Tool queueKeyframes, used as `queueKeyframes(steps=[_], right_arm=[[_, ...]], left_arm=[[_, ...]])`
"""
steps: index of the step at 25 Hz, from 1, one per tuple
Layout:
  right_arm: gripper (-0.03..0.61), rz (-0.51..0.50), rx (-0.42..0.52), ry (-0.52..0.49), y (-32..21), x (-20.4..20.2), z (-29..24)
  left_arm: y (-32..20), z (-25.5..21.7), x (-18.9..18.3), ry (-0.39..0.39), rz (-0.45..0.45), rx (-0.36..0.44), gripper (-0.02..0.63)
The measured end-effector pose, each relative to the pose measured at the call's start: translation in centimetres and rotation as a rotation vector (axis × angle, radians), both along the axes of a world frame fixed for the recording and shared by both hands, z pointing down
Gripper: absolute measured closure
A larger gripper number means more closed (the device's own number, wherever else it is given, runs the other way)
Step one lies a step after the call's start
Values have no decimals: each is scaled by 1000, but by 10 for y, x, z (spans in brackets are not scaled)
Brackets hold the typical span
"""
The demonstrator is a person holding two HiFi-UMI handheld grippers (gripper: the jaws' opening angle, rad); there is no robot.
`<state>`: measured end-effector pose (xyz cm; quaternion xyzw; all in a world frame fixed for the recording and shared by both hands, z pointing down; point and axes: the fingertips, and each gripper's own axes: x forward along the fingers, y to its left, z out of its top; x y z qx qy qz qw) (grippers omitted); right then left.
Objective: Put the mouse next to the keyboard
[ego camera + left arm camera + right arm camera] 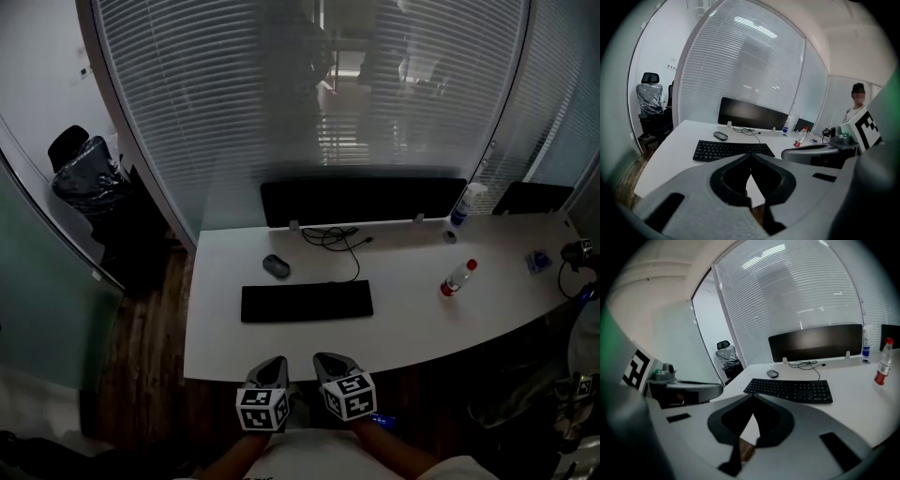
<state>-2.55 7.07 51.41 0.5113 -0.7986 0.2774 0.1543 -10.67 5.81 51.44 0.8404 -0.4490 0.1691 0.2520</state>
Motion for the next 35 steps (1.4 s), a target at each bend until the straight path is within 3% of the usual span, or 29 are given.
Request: queueKeyframes(steps=[6,13,23,35], right_arm=[[575,28,0,9,-48,-12,-5],[575,28,-4,11,-67,-8,-10],[575,-43,-6,12,-85,-2,-9],[574,-103,11,46,-121,-5,-6]], left_arm=[[-51,-2,-12,-5,32,-5,615],[-67,-2,0,1,53,-27,615],[-75,1,3,4,-22,-39,615],[-106,1,0,-2,-42,-11,615]])
